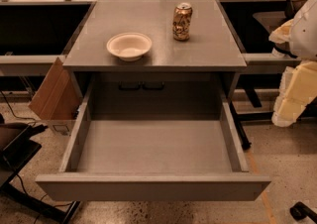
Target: Close top drawer
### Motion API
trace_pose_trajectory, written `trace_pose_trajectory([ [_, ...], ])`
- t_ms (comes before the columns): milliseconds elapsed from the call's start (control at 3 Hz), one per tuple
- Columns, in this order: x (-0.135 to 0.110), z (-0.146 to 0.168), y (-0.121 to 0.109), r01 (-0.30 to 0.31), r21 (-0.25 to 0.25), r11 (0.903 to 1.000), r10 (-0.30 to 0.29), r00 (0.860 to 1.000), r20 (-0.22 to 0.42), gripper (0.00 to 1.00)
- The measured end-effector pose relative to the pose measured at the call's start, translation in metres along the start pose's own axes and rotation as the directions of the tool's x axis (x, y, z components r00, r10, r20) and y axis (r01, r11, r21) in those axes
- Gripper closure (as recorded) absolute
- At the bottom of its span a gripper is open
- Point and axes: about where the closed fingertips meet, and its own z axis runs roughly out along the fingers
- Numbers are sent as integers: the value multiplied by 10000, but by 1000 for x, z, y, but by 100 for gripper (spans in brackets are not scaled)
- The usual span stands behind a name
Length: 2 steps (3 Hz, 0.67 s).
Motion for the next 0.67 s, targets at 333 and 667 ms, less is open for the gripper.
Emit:
trace_pose_trajectory([
  [333, 1, 2, 1, -28, 9, 10000, 28, 10000, 3, 0],
  [667, 10, 24, 16, -348, 70, 9994, 348, 9994, 25, 0],
])
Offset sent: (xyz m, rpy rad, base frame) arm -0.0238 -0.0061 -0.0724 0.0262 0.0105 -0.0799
